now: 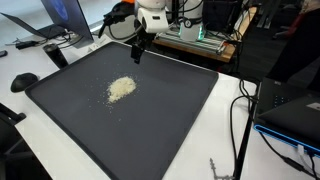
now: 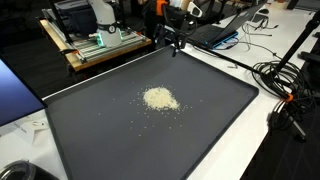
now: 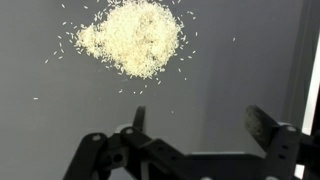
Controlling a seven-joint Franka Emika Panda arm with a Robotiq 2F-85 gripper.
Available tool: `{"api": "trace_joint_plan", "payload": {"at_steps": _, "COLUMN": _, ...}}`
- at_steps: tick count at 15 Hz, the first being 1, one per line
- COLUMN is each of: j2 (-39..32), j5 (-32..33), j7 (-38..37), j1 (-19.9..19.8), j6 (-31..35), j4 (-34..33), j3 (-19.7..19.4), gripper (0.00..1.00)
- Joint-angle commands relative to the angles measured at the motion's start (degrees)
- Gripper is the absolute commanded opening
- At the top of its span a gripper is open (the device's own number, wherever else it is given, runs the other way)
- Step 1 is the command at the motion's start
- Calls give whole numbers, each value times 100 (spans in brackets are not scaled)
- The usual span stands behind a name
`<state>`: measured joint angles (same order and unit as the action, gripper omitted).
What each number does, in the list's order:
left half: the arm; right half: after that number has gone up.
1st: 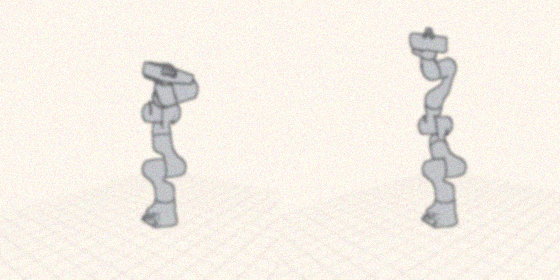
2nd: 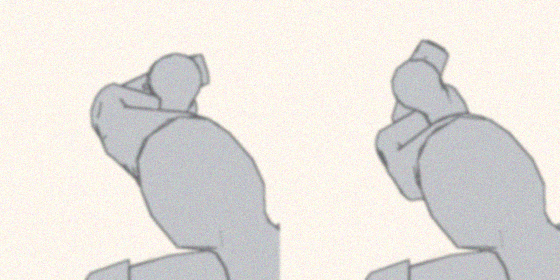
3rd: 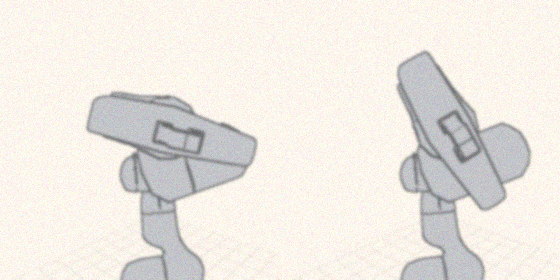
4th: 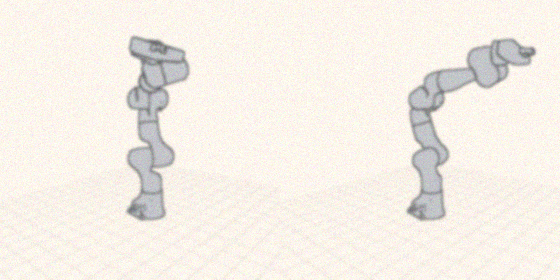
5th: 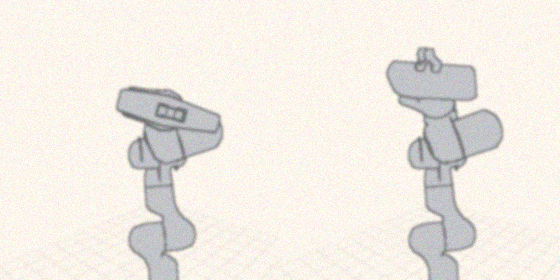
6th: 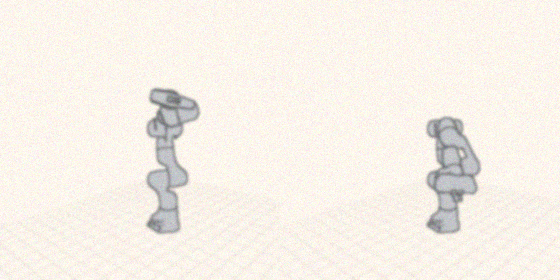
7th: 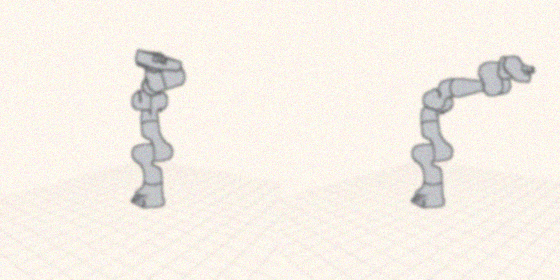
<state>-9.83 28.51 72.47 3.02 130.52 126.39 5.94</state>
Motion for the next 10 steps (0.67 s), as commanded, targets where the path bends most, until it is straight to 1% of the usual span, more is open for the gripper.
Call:
{"api": "trace_joint_plan", "payload": {"at_steps": 1, "j2": 714, "j5": -1211, "j7": 562, "j1": -331, "j6": 634, "j4": 712, "j3": -69, "gripper": 100}}
{"api": "trace_joint_plan", "payload": {"at_steps": 4, "j2": 1052, "j5": -2305, "j7": 965, "j1": -469, "j6": 1090, "j4": 1045, "j3": -210, "gripper": 100}}
{"api": "trace_joint_plan", "payload": {"at_steps": 6, "j2": 1279, "j5": -2900, "j7": 1185, "j1": -498, "j6": 1335, "j4": 1266, "j3": -337, "gripper": 100}}
{"api": "trace_joint_plan", "payload": {"at_steps": 10, "j2": 1624, "j5": -3848, "j7": 1355, "j1": -482, "j6": 1579, "j4": 1575, "j3": -682, "gripper": 100}}
